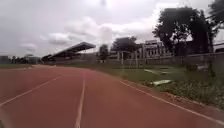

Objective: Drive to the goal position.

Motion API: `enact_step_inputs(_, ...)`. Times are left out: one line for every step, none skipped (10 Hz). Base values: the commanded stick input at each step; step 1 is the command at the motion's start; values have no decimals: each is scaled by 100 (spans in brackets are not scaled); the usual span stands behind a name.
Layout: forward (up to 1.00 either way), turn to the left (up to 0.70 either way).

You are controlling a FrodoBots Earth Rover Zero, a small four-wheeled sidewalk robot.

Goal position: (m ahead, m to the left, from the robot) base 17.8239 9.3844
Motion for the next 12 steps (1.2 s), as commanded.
enact_step_inputs(70,0)
enact_step_inputs(70,6)
enact_step_inputs(70,10)
enact_step_inputs(70,8)
enact_step_inputs(70,0)
enact_step_inputs(70,3)
enact_step_inputs(70,9)
enact_step_inputs(70,5)
enact_step_inputs(70,1)
enact_step_inputs(70,2)
enact_step_inputs(70,5)
enact_step_inputs(70,0)
